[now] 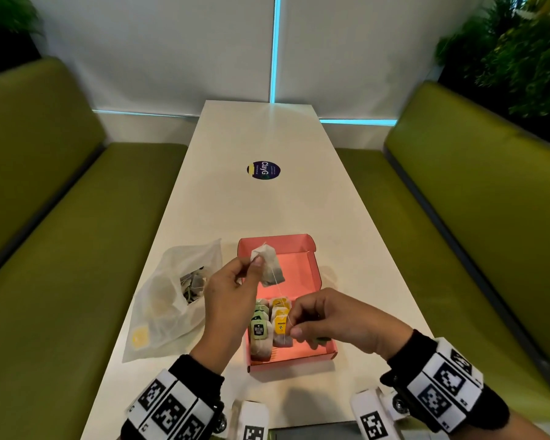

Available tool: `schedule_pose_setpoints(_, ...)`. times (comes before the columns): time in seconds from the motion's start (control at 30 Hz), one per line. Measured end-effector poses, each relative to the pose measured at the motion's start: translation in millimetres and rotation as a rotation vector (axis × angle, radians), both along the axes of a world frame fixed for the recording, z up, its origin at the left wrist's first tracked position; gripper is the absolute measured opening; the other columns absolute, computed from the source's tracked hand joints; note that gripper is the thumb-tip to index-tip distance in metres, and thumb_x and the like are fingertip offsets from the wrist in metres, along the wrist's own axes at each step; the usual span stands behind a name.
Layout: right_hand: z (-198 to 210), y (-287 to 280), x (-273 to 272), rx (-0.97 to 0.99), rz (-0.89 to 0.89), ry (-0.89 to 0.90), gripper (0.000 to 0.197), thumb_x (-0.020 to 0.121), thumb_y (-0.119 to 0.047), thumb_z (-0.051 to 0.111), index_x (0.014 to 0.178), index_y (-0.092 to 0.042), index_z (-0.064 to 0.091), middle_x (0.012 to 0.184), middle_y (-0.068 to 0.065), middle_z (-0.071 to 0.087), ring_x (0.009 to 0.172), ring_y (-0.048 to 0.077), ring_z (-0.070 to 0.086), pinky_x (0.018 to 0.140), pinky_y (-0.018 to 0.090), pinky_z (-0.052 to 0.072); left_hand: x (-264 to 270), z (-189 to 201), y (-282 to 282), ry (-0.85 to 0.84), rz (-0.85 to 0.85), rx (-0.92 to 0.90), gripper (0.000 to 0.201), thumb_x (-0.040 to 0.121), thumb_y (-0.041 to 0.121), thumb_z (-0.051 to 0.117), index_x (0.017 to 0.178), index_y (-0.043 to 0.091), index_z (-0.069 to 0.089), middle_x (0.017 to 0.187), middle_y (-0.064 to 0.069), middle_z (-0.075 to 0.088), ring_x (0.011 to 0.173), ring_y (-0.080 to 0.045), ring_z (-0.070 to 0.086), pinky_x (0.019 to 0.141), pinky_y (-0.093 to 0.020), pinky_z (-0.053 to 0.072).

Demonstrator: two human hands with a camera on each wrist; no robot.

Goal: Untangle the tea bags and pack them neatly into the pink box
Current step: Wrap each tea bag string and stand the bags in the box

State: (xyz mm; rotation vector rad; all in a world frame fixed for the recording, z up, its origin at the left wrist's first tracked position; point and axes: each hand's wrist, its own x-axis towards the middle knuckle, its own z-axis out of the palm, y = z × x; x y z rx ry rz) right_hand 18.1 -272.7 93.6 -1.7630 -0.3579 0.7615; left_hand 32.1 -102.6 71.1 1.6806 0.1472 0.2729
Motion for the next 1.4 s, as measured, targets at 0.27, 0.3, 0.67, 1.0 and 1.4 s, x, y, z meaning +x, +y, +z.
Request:
schedule_pose_setpoints(0.27,-20,-1,-1,-0.104,0.033,0.014,0.012,0.089,-0.006,0.059,0.091,-0.017,0.061,0.079,-0.001,0.058,0.065,0.003,0.052,0.061,0.016,0.042,2,6,2,0.026,0.045,-0.090,0.023,0.092,0.023,0.058,0.071,0.028,0.065,0.062,0.007,0.060,0.059,-0.008,0.046,0.065,-0.031,0.039)
schedule_pose_setpoints(0.3,-22,-3,-2,-0.091,0.039,0.035,0.013,0.088,-0.006,0.061,0.092,-0.019,0.061,0.078,-0.004,0.059,0.066,0.001,0.053,0.063,0.016,0.042,2,7,3,0.029,0.047,-0.089,0.023,0.092,0.023,0.057,0.071,0.027,0.065,0.055,0.013,0.057,0.053,-0.005,0.042,0.061,-0.030,0.037)
schedule_pose_setpoints(0.67,-21,6,1,0.125,-0.217,0.008,0.009,0.076,-0.009,0.064,0.077,-0.015,0.057,0.058,-0.007,0.043,0.052,0.004,0.039,0.053,0.017,0.032,0,5,-3,0.017,0.058,-0.130,0.021,0.089,0.023,0.062,0.068,0.029,0.066,0.061,0.003,0.061,0.057,-0.010,0.047,0.064,-0.030,0.041)
schedule_pose_setpoints(1.0,-10,38,11,0.286,-0.574,0.187,0.009,0.085,-0.015,0.064,0.080,-0.009,0.067,0.047,-0.008,0.034,0.041,0.006,0.024,0.048,0.021,0.019,-3,6,-14,-0.018,0.101,-0.090,0.022,0.085,0.023,0.067,0.068,0.036,0.066,0.063,0.013,0.069,0.063,-0.007,0.059,0.066,-0.029,0.050)
schedule_pose_setpoints(1.4,-17,34,7,0.005,-0.483,-0.187,0.014,0.082,-0.011,0.068,0.076,-0.023,0.071,0.058,-0.007,0.052,0.057,0.007,0.044,0.059,0.019,0.039,-4,4,-14,0.022,0.109,-0.083,0.024,0.087,0.025,0.064,0.064,0.029,0.067,0.063,-0.002,0.066,0.060,-0.011,0.053,0.066,-0.031,0.045)
